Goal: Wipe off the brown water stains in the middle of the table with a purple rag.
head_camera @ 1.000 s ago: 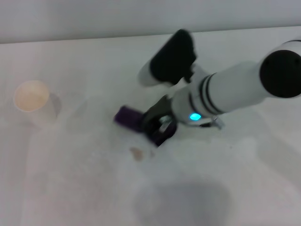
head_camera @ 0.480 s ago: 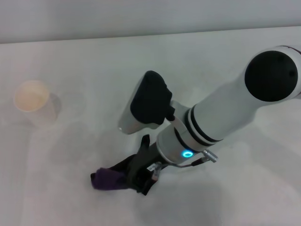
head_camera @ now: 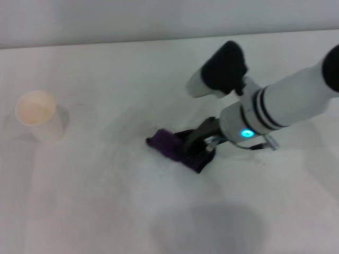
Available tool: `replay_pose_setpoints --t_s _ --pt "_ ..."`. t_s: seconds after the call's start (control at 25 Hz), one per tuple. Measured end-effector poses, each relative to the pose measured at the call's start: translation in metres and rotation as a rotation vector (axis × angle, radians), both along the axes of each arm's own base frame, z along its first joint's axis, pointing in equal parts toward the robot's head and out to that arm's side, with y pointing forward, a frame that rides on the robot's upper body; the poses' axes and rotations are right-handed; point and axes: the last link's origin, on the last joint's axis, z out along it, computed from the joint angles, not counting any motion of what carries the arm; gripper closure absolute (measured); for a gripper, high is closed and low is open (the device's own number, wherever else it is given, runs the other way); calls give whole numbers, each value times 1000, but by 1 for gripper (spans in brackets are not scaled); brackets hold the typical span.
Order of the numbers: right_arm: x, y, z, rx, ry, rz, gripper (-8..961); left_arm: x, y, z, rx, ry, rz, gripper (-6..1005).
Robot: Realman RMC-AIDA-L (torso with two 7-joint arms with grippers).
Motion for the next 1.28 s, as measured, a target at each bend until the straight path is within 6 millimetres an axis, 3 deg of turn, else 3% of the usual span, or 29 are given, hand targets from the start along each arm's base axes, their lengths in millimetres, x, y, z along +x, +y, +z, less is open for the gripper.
replay_pose_setpoints --t_s 0.36,0.68,0.84,1.0,1.12,1.28 --pt "26 6 58 143 61 -82 863 -1 -2 1 3 7 1 122" --pt "31 -4 62 130 87 -105 868 -3 -4 2 9 8 10 122" --pt "19 -3 61 129 180 -130 788 -2 -2 3 12 11 3 123" --pt "3 0 62 137 275 -50 709 -3 -4 4 17 13 6 123" --pt "7 1 67 180 397 -52 649 -3 -5 3 16 12 8 123" --pt "16 1 76 243 665 -47 469 -5 -5 4 14 13 16 122"
